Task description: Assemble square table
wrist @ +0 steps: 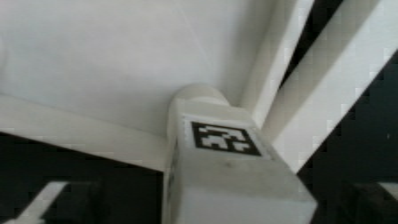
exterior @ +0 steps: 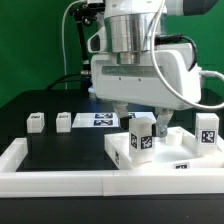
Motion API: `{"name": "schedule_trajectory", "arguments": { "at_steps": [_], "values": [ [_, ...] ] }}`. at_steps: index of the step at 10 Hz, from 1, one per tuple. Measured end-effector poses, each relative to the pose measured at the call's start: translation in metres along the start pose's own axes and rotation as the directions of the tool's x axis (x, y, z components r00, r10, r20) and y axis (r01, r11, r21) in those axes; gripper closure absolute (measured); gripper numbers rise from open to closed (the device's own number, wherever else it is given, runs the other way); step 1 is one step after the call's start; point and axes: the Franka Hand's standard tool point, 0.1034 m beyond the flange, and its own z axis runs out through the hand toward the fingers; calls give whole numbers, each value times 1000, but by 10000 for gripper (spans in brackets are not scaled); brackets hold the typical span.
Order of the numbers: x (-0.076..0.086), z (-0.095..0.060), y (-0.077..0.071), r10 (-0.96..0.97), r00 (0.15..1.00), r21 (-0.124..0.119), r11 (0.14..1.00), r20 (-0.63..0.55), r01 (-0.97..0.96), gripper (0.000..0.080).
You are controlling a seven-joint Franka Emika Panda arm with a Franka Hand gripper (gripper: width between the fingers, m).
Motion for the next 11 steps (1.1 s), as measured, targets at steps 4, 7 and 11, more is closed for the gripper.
{"name": "schedule_trajectory", "arguments": {
  "at_steps": [4, 7, 11],
  "values": [
    [-3, 0, 1, -446, 895, 2, 895, 0, 446, 150],
    [-5, 0, 0, -667, 745, 0, 745, 0, 667, 150],
    [-6, -1, -3, -866, 499, -28, 499, 11, 866, 150]
  ]
}}
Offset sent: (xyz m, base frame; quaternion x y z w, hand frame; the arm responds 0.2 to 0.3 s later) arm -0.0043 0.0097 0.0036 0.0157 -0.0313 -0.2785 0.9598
